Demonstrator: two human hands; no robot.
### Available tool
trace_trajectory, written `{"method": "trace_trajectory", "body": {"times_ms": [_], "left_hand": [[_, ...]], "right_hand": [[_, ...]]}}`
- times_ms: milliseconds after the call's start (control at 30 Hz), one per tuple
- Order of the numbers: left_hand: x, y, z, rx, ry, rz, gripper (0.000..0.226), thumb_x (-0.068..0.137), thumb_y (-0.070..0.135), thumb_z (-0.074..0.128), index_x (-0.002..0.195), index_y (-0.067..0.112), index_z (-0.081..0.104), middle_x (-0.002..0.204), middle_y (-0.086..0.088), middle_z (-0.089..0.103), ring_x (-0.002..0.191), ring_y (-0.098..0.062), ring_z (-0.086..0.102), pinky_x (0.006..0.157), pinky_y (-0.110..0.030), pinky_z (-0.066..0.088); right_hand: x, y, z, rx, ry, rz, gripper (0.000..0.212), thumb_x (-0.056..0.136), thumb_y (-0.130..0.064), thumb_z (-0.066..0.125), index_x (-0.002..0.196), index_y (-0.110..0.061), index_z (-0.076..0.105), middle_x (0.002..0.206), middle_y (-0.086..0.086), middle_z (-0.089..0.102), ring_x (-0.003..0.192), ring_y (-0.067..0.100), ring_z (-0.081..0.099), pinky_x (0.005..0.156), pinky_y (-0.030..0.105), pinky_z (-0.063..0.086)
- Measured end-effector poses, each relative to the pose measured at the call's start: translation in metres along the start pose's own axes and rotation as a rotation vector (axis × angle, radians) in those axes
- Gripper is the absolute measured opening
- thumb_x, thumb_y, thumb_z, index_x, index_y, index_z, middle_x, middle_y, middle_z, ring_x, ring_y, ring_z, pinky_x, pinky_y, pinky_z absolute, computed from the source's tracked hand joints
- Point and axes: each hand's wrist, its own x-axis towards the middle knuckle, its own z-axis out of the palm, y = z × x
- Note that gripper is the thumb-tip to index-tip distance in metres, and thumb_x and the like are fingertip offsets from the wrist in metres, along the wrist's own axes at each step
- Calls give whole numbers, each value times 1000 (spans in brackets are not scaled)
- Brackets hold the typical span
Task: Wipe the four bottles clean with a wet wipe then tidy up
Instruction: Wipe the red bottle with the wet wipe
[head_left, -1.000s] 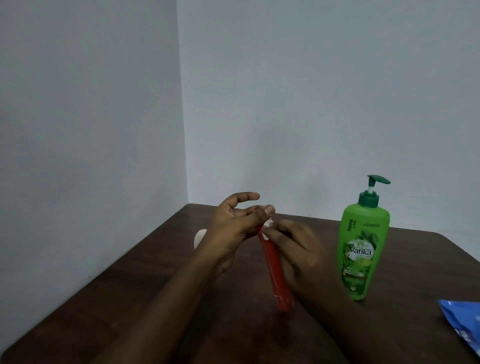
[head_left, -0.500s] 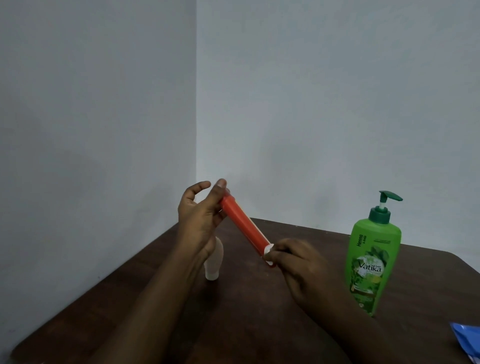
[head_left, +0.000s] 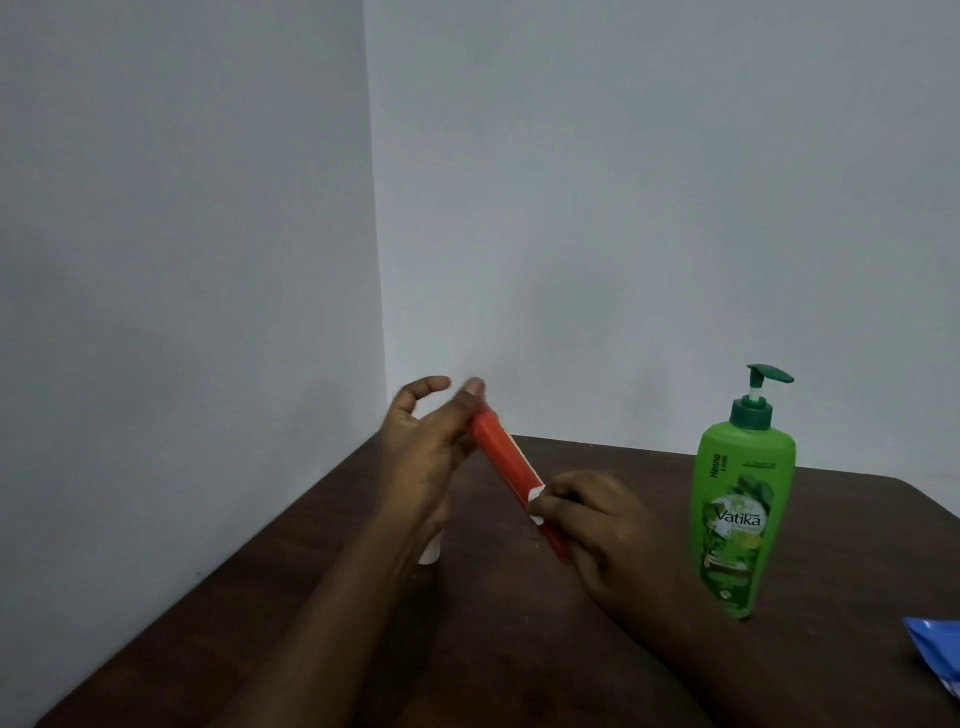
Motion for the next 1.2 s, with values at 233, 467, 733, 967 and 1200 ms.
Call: {"method": "trace_trajectory", "body": {"times_ms": [233,467,733,967,1200], "left_hand": [[-18,-11,11,47,-315,-33,64,72,23,83,130,13,57,108,-21,78,106,-37,75,89,-47,62],[6,3,-6,-150,-53,-8,70,80,25,80,140,4,52,114,-20,77,109,-36,75,85,-45,64],[25,9,-23,-292,-28,-19,36,85,29,76,116,16,63,116,-20,74,109,-35,73,96,-48,60],[25,1,-18,-328,-27,-75,40,82,31,78,116,16,64,120,-22,73,119,-39,70,102,-52,56],[24,-1,-16,-337,-21,-82,38,81,31,78,112,16,65,119,-22,74,120,-40,69,105,-56,54]], "right_hand": [[4,-14,-7,70,182,45,37,86,4,57,116,-11,73,117,0,64,107,12,61,90,21,47],[4,-6,-2,106,65,47,35,87,-6,56,115,-17,71,118,-7,63,107,13,62,79,38,54],[6,0,-6,371,122,364,21,96,-15,57,103,-26,74,105,-17,71,102,7,68,84,28,55],[7,-18,-11,357,218,286,18,97,-8,57,100,-15,74,104,-11,70,99,7,67,80,16,50],[2,-11,-14,158,109,-21,21,95,-8,57,108,-6,73,114,2,67,107,17,63,86,33,52]]}}
